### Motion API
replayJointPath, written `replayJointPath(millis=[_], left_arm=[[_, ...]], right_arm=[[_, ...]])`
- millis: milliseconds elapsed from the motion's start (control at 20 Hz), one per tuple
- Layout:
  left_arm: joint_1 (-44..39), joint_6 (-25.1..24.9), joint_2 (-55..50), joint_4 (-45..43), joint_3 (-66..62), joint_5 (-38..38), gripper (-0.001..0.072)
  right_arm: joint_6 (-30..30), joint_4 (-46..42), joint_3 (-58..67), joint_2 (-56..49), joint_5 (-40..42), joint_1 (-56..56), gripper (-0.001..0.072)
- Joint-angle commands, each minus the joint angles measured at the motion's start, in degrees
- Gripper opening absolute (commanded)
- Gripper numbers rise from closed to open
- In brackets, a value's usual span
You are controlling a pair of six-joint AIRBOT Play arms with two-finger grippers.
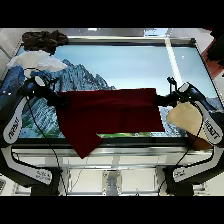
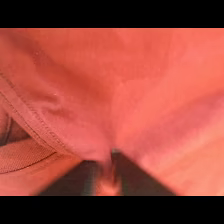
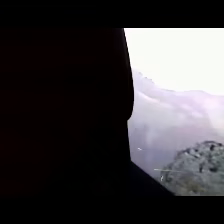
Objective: Fold the shirts.
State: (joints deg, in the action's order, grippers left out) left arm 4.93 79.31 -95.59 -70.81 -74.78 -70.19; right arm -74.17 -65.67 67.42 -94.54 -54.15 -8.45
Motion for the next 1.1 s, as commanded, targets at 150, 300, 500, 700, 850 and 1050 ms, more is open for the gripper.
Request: replayJointPath(millis=[150, 300, 500, 700, 850, 1050], left_arm=[[0.09, -1.14, 5.03, 0.24, -0.92, -9.09, 0.0625], [0.11, -2.67, 16.11, -3.08, 0.44, -11.89, 0.0625], [1.14, -2.27, 37.03, -5.35, 16.70, -7.87, 0.0625], [1.88, 7.82, 51.84, -4.46, 41.09, -4.74, 0.0618], [1.88, 20.37, 54.58, -0.87, 54.36, 3.78, 0.0605], [1.88, 18.23, 54.40, 19.47, 62.16, 14.58, 0.0559]], right_arm=[[0.15, -4.92, -0.22, 7.15, -10.60, -0.22, 0.0281], [-2.86, -15.85, -0.24, 16.15, -17.03, -2.56, 0.0282], [-2.78, -15.41, -0.31, 26.40, -18.67, -9.60, 0.0354], [-2.32, -9.53, -0.28, 29.75, -18.88, -12.87, 0.0354], [1.42, -1.73, -0.96, 29.70, -18.73, -12.63, 0.0353], [3.76, 2.29, -1.66, 29.68, -18.84, -12.63, 0.0353]])
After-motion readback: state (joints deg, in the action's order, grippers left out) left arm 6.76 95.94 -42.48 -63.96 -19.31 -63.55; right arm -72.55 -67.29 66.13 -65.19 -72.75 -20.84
